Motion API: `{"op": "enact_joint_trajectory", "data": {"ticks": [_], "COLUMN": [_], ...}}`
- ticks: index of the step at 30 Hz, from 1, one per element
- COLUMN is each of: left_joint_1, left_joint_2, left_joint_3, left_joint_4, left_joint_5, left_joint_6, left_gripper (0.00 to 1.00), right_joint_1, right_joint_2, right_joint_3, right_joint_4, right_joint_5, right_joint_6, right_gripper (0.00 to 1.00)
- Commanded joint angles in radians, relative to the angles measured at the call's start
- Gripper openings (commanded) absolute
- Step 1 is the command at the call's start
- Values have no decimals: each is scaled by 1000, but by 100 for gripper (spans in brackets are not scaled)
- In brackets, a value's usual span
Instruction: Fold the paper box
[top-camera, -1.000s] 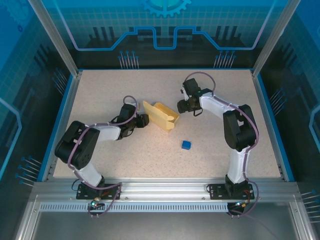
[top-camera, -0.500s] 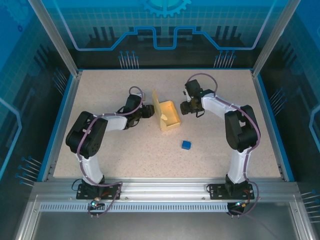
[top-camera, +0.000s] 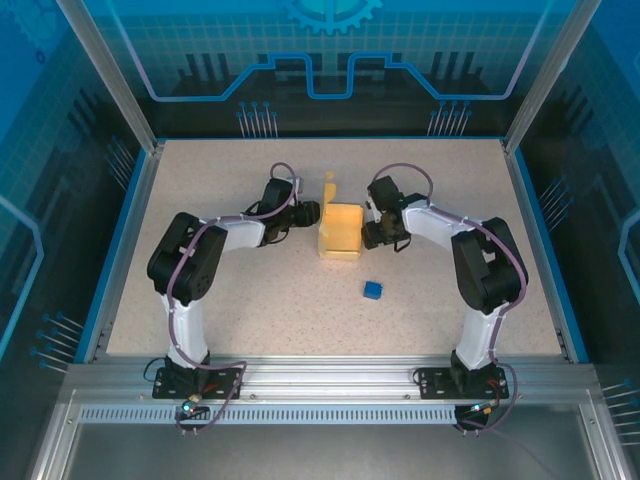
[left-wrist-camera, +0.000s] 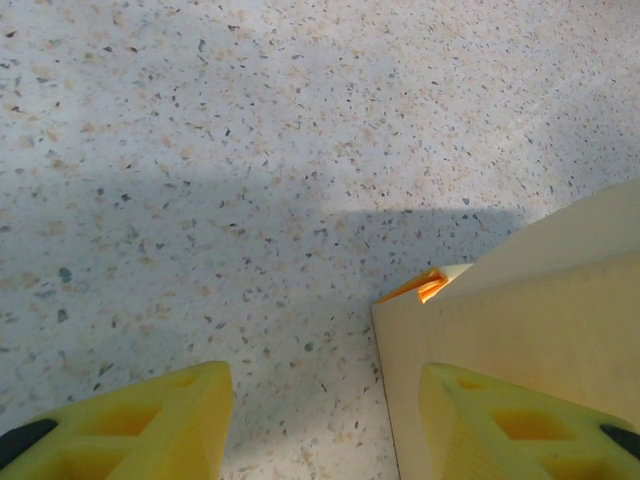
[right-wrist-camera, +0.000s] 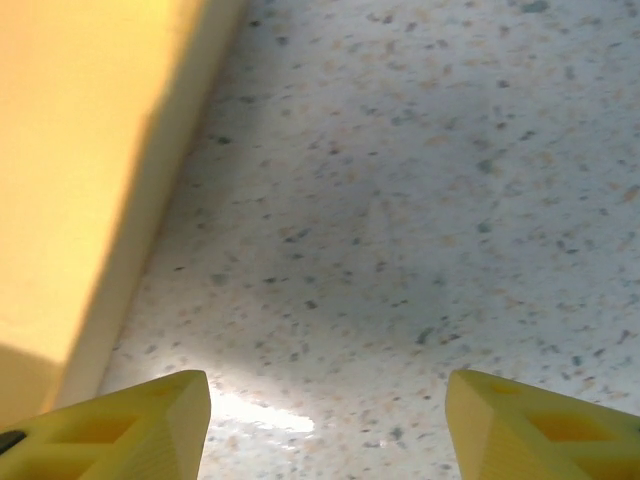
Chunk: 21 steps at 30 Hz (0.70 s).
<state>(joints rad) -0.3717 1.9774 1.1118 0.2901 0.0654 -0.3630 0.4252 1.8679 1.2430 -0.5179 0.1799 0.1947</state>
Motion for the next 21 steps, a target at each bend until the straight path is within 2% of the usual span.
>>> {"op": "enact_joint_trajectory", "data": {"ticks": [1, 13, 21], "left_joint_1": [-7, 57, 99], "left_joint_2": [9, -51, -126], "left_joint_3": [43, 39, -33], "left_joint_4": [-38, -98, -91], "left_joint_5": [20, -16, -19], "left_joint_6": [30, 82, 87], "left_gripper": [53, 54, 55], "right_joint_1": [29, 121, 124], "right_joint_2": [-32, -8, -50], "right_joint_3": [-18, 11, 29], "right_joint_4": [34, 52, 25], "right_joint_5": [-17, -49, -44], "right_joint_6": [21, 54, 41], "right_gripper": [64, 64, 64]}}
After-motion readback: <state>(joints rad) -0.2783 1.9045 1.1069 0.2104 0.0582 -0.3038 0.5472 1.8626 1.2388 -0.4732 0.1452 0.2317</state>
